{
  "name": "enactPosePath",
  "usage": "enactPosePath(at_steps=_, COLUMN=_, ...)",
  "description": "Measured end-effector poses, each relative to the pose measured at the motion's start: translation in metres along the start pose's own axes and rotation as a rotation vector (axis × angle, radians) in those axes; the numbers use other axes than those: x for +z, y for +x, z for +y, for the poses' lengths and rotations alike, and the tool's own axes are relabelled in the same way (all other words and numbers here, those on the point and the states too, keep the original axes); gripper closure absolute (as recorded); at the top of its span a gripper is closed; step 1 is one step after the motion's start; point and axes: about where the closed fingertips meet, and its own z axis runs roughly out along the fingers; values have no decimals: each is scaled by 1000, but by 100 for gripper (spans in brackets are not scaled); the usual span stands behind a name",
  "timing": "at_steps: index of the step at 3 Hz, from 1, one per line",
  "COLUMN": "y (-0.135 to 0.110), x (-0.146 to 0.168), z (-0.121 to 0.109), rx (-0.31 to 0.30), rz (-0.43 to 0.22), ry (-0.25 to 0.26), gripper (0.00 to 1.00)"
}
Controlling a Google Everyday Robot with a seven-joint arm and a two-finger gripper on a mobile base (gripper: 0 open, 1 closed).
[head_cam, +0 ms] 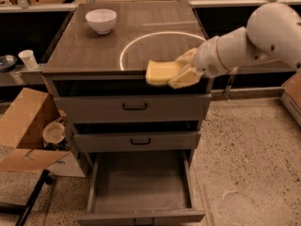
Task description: Place sponge into bottom drawer
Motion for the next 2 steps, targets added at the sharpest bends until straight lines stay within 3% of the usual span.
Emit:
enactPosePath(at_steps=1, y=54, x=38, z=58, rx=82, rz=94, ry=-97, gripper=100)
enactPosePath(at_steps=2, y=118, x=85, z=119, rx=190, rz=156, ry=-239, gripper=100)
